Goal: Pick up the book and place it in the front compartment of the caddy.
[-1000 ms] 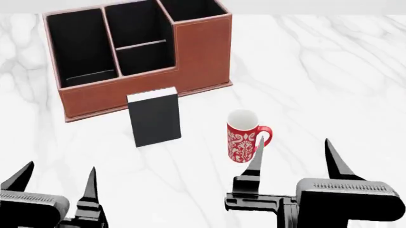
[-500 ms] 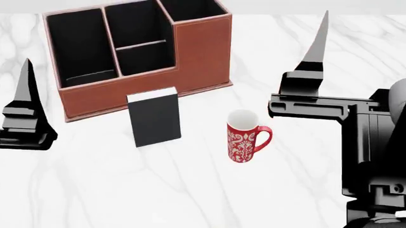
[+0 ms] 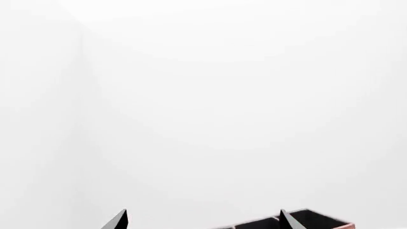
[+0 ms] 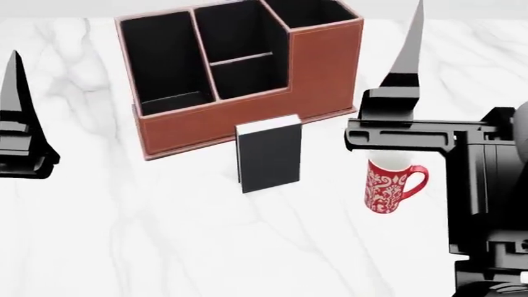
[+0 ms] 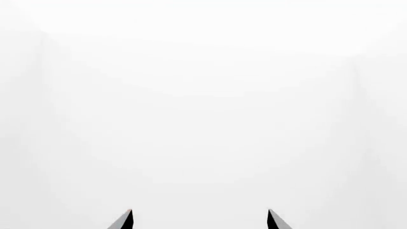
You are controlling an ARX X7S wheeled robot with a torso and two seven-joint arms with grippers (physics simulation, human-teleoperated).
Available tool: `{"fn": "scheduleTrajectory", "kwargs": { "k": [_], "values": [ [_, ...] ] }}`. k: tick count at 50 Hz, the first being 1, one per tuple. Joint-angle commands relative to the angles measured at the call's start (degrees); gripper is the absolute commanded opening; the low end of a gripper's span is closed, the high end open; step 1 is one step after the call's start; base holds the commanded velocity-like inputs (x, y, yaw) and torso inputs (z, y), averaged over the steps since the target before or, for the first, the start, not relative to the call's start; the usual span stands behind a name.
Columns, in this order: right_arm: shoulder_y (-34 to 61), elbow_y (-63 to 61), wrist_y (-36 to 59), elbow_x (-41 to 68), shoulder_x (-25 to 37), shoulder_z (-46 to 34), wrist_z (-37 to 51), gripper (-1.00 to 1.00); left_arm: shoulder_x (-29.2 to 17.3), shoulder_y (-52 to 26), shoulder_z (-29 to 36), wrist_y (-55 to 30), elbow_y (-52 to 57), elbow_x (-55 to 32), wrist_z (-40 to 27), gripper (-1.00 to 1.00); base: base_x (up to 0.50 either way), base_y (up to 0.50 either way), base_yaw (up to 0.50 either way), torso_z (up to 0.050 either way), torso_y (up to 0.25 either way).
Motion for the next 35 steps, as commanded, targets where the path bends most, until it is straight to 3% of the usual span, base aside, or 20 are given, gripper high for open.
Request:
{"fn": "scheduleTrajectory", "kwargs": {
  "k": [1, 21, 35],
  "values": [
    [-0.5, 0.7, -0.8, 0.4, -0.8, 0.8, -1.6, 1.00, 0.6, -0.1, -1.1, 0.9, -0.2, 0.2, 0.5, 1.00, 0.00, 0.50, 0.00, 0.000, 0.000],
    [-1.7, 0.9, -1.8, 0.6, -0.4, -0.1, -1.6, 1.00, 0.0, 0.8, -0.5, 1.8, -0.7, 0.0, 0.0, 1.00, 0.00, 0.50, 0.00, 0.000, 0.000],
    [-1.8, 1.2, -2.0, 0.3, 0.0, -1.1, -1.3, 1.00, -0.4, 1.1, 0.0, 1.8, -0.6, -0.2, -0.5, 1.00, 0.00, 0.00, 0.00, 0.000, 0.000]
  ]
}}
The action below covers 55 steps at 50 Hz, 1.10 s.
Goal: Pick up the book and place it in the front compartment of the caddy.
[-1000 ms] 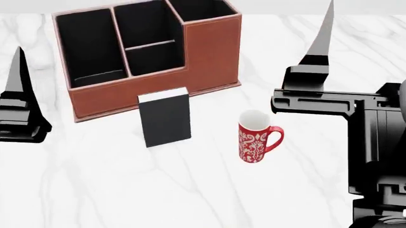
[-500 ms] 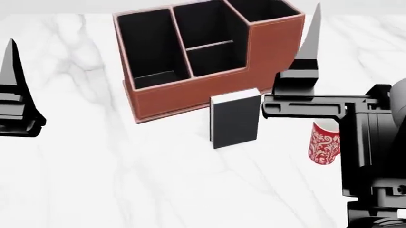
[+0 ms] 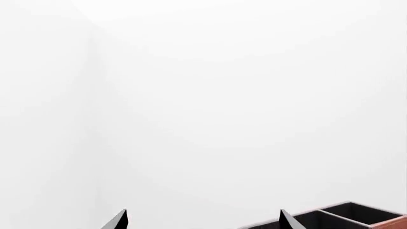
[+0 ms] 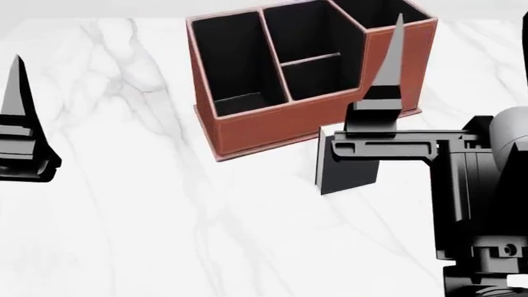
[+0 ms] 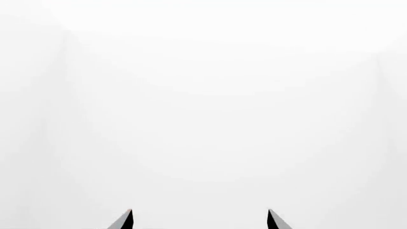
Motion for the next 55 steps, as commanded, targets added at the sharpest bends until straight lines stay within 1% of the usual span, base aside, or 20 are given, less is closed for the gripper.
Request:
{"fn": "scheduleTrajectory", "kwargs": {
  "k": [1, 7, 11, 55],
  "values": [
    [-0.4, 0.2, -0.1, 0.0, -0.6, 0.8, -1.2, 1.00, 0.7, 0.4, -1.1, 0.8, 0.0, -0.1, 0.6, 1.00, 0.00, 0.00, 0.00, 0.000, 0.000],
    [-0.9, 0.0, -1.2, 1.0, -0.6, 1.3, -1.9, 1.00, 0.6, 0.1, -1.1, 0.6, 0.0, -0.4, 0.4, 1.00, 0.06, 0.00, 0.00, 0.000, 0.000],
    [-1.1, 0.3, -1.8, 0.8, -0.6, 1.2, -1.8, 1.00, 0.4, 0.3, -0.8, 1.1, -0.5, -0.3, 0.4, 1.00, 0.33, -0.08, 0.00, 0.000, 0.000],
    [-2.5, 0.5, -3.4, 0.8, 0.8, -1.4, -2.2, 1.00, -0.2, 0.2, -0.9, 1.5, -0.6, -1.9, -0.9, 1.00, 0.50, -0.10, 0.00, 0.000, 0.001]
  ]
}}
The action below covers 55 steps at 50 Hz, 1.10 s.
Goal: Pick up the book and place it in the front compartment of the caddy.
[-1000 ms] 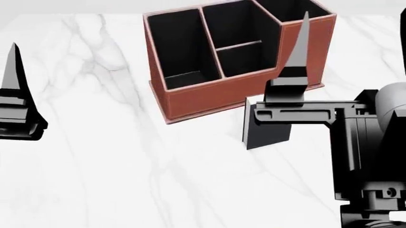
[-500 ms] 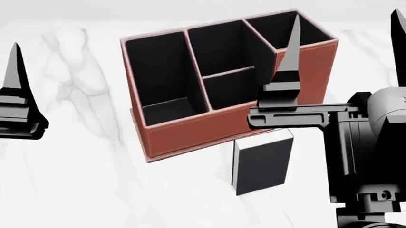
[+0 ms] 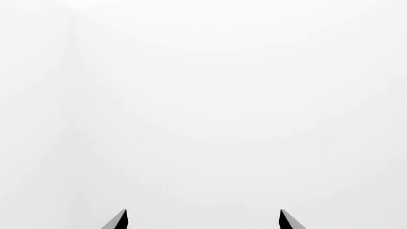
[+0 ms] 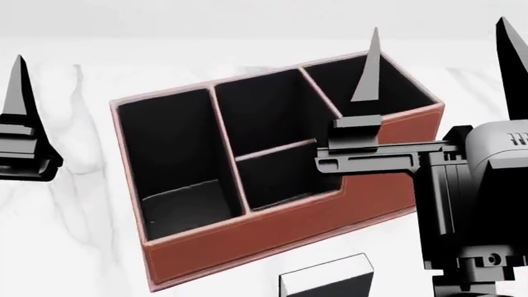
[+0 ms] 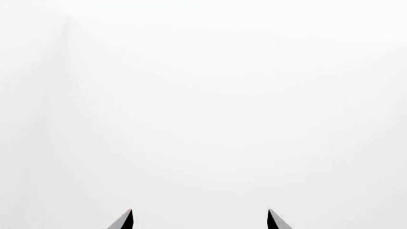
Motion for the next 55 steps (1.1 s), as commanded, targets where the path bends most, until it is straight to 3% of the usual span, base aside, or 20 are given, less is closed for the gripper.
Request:
{"fn": "scheduleTrajectory", "kwargs": {
  "k": [1, 23, 40, 55],
  "values": [
    [-0.7, 0.3, -0.6, -0.2, -0.6, 0.5, -1.4, 1.00, 0.8, 0.4, -1.5, 0.8, 0.1, -0.2, 0.6, 1.00, 0.50, -0.11, 0.00, 0.000, 0.000],
    [-1.6, 0.7, -0.6, 0.3, -0.1, 0.3, -1.0, 1.00, 0.4, 0.5, -1.7, 1.0, 0.0, -0.9, 0.1, 1.00, 0.49, -0.02, 0.00, 0.000, 0.001],
    [-0.4, 0.1, 0.0, 1.2, 1.4, 0.0, -1.9, 1.00, -0.2, 0.2, -2.0, 0.9, -0.2, -1.6, -0.2, 1.00, 0.00, 0.00, 0.00, 0.000, 0.001],
    [9.1, 2.5, 8.5, 15.4, 11.6, 5.0, -15.8, 1.00, -0.4, 0.5, -2.0, 1.3, -0.4, -2.0, -0.6, 1.00, 0.00, 0.00, 0.00, 0.000, 0.000]
  ]
}}
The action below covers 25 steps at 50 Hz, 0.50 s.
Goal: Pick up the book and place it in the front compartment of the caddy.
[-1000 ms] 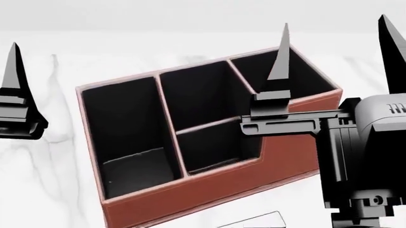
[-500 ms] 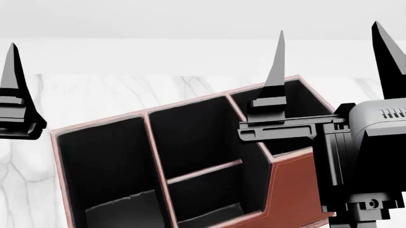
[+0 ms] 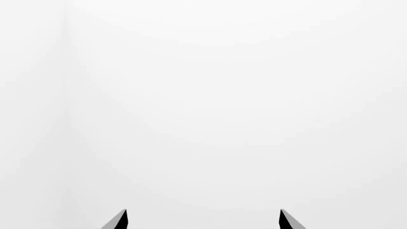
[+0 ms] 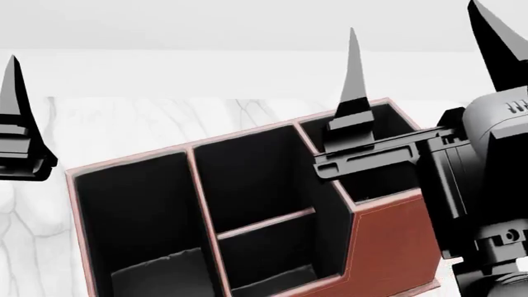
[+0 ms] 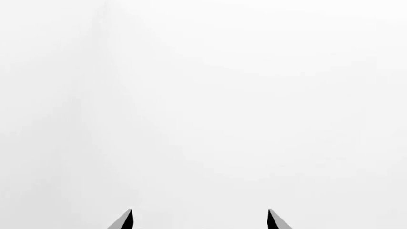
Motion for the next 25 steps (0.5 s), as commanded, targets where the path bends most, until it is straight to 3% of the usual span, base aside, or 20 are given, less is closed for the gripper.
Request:
{"fn": "scheduleTrajectory", "kwargs": {
  "k": [1, 21, 25],
  "values": [
    [5.2, 0.8, 5.1, 9.2, 6.7, 4.4, -10.9, 1.00, 0.8, 0.2, -1.5, 0.8, -0.2, -0.1, 0.7, 1.00, 0.00, 0.00, 0.00, 0.000, 0.000],
    [5.8, 3.9, 5.9, 13.2, 17.7, 3.5, -24.6, 1.00, 0.4, 0.3, -1.1, 1.2, -0.3, -0.4, 0.1, 1.00, 0.00, 0.00, 0.00, 0.000, 0.000],
    [6.7, 3.7, 10.8, 17.8, 19.4, 2.7, -26.3, 1.00, 0.3, 0.6, -1.0, 1.3, -0.2, -0.5, 0.0, 1.00, 0.00, 0.00, 0.00, 0.000, 0.000]
  ]
}}
